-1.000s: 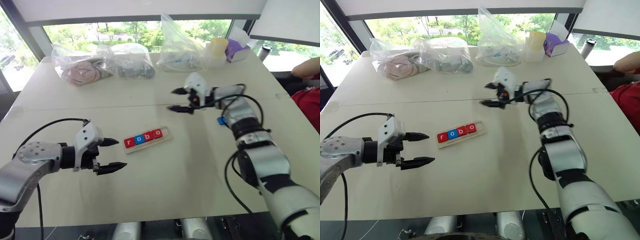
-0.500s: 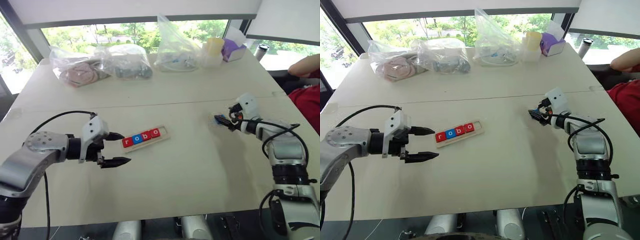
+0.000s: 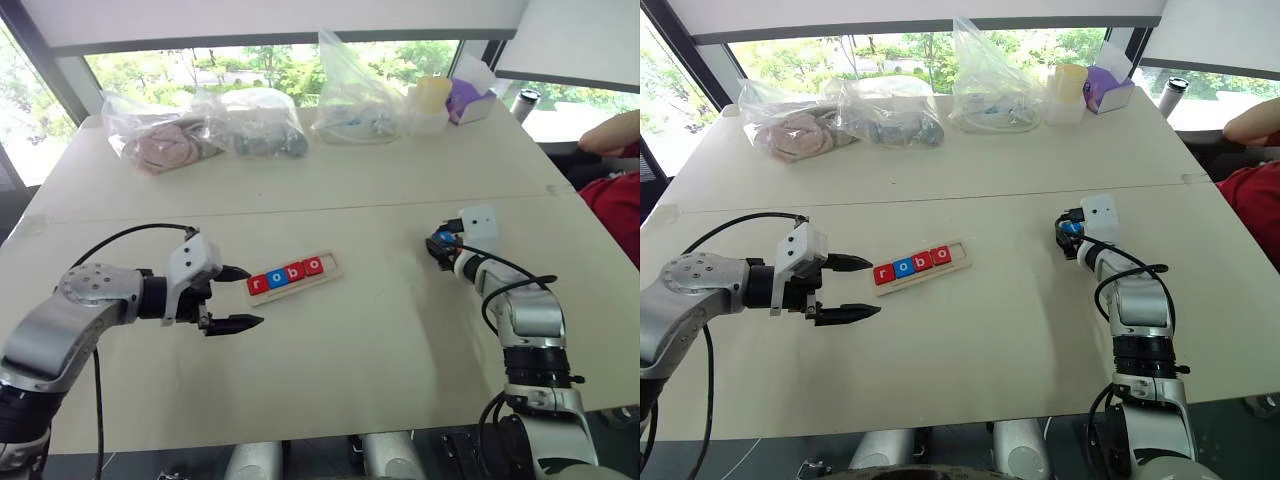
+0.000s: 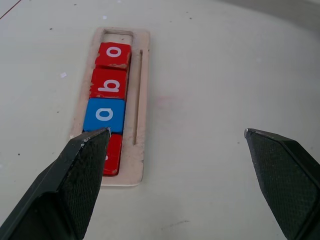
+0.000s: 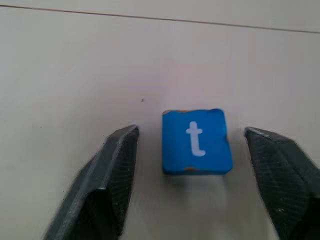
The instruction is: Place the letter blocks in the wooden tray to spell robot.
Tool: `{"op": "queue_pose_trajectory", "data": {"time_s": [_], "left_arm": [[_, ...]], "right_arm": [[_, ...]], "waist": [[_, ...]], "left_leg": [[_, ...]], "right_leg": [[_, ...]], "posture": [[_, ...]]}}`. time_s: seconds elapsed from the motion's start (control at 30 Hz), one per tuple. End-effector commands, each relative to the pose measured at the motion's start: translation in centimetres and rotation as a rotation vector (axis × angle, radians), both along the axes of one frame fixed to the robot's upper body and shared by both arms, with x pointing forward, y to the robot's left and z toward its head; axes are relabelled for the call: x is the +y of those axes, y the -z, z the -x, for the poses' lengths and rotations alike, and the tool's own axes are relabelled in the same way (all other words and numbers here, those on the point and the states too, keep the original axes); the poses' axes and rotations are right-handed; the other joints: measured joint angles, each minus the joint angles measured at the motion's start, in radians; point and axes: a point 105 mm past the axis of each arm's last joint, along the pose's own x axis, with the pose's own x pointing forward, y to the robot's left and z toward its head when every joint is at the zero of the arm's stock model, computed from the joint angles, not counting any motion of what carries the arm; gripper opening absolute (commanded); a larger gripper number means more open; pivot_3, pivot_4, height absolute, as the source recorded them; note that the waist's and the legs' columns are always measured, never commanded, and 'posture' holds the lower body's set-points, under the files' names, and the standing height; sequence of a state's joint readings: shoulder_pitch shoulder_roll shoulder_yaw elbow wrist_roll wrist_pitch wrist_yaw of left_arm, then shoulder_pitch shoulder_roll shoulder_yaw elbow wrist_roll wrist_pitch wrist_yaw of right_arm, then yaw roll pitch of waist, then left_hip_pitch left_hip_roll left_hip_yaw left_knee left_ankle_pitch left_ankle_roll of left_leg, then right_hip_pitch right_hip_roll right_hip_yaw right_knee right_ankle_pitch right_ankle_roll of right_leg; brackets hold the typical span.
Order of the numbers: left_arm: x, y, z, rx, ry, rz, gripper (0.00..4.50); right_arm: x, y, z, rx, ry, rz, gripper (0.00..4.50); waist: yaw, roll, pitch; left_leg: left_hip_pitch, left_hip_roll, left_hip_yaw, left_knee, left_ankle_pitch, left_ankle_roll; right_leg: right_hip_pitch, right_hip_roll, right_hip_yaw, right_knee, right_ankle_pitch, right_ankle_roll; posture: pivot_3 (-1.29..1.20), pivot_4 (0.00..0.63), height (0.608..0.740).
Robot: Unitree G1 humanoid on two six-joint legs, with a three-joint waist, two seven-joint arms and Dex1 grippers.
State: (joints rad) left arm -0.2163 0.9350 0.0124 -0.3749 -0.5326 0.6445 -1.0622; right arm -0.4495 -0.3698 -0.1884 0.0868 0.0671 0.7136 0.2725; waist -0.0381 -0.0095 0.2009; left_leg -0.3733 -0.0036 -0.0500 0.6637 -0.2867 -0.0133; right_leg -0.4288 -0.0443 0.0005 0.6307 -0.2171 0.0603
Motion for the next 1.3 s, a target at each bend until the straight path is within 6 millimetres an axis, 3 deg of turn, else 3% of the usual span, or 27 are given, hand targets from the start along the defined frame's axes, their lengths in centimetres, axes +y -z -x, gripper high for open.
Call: {"op": "queue_pose_trajectory", "data": {"time_s": [0.03, 0.23, 0.33, 0.47, 0.7, 0.8, 0.93, 1.13, 1.3], "left_arm": [[-0.6, -0.5, 0.2, -0.029, 0.020, 0.001, 4.50], [-1.0, -0.6, 0.2, -0.030, 0.030, 0.009, 4.50], [-1.2, -0.8, 0.2, -0.033, 0.035, 0.010, 4.50], [-1.5, -1.1, 0.4, -0.032, 0.057, 0.009, 4.50], [-1.7, -1.1, 0.4, -0.024, 0.083, 0.002, 4.50], [-1.7, -0.9, 0.2, -0.023, 0.081, 0.003, 4.50], [-1.8, -0.8, 0.4, -0.019, 0.084, 0.002, 4.50], [-1.5, -1.3, 0.9, -0.010, 0.107, 0.001, 4.50], [-1.9, -2.2, 1.9, -0.003, 0.189, -0.007, 4.50]], "right_arm": [[0.0, 0.0, 0.2, -0.002, 0.021, 0.000, 1.31], [3.3, -2.1, 1.5, -0.064, 0.039, -0.047, 1.20], [5.0, -2.9, 3.2, -0.057, 0.072, -0.087, 1.20], [7.7, -2.1, 6.4, 0.027, 0.069, -0.153, 1.20], [9.0, 0.9, 8.6, 0.178, 0.095, -0.216, 1.20], [9.2, 1.1, 8.5, 0.190, 0.096, -0.245, 2.68], [8.9, 0.0, 8.3, 0.158, 0.083, -0.204, 4.48], [7.4, -5.2, 6.9, -0.017, -0.116, -0.092, 4.48], [7.1, -5.9, 9.3, -0.012, -0.773, 0.008, 4.48]], "waist": [[0.000, 0.000, 0.000], [-0.004, 0.000, 0.000], [-0.005, 0.001, 0.000], [-0.001, 0.000, 0.000], [-0.003, 0.000, 0.000], [-0.003, 0.000, 0.000], [-0.003, 0.000, 0.000], [-0.004, 0.001, 0.000], [0.000, -0.001, 0.001]], "left_leg": [[0.000, 0.000, 0.000, 0.000, 0.000, 0.000], [0.000, 0.000, -0.002, -0.001, 0.000, 0.000], [-0.001, 0.001, -0.004, -0.001, 0.000, 0.000], [-0.001, 0.001, -0.007, -0.002, 0.000, 0.000], [-0.001, 0.001, -0.007, -0.002, 0.000, 0.000], [-0.001, 0.001, -0.007, -0.002, 0.000, 0.000], [-0.001, 0.001, -0.007, -0.002, 0.000, 0.000], [-0.002, 0.000, -0.006, -0.002, 0.000, 0.000], [-0.002, 0.000, -0.004, -0.003, -0.001, 0.001]], "right_leg": [[0.000, 0.000, 0.000, 0.000, 0.000, 0.000], [0.000, 0.001, 0.000, 0.000, 0.000, 0.001], [-0.002, 0.001, 0.000, 0.001, 0.000, 0.001], [-0.002, 0.002, -0.001, 0.001, 0.000, 0.002], [-0.002, -0.001, -0.001, 0.000, -0.003, 0.004], [-0.002, -0.001, -0.001, 0.000, -0.003, 0.004], [-0.002, 0.000, -0.001, 0.000, -0.003, 0.004], [-0.002, -0.002, -0.001, -0.001, -0.003, 0.004], [-0.001, -0.002, -0.002, -0.003, -0.005, 0.006]], "posture": [[0.00, 0.150, 0.740], [0.00, 0.150, 0.740], [0.00, 0.150, 0.740], [0.00, 0.150, 0.740], [0.00, 0.150, 0.740], [0.00, 0.150, 0.740], [0.00, 0.150, 0.740], [0.00, 0.150, 0.740], [0.00, 0.150, 0.740]]}}
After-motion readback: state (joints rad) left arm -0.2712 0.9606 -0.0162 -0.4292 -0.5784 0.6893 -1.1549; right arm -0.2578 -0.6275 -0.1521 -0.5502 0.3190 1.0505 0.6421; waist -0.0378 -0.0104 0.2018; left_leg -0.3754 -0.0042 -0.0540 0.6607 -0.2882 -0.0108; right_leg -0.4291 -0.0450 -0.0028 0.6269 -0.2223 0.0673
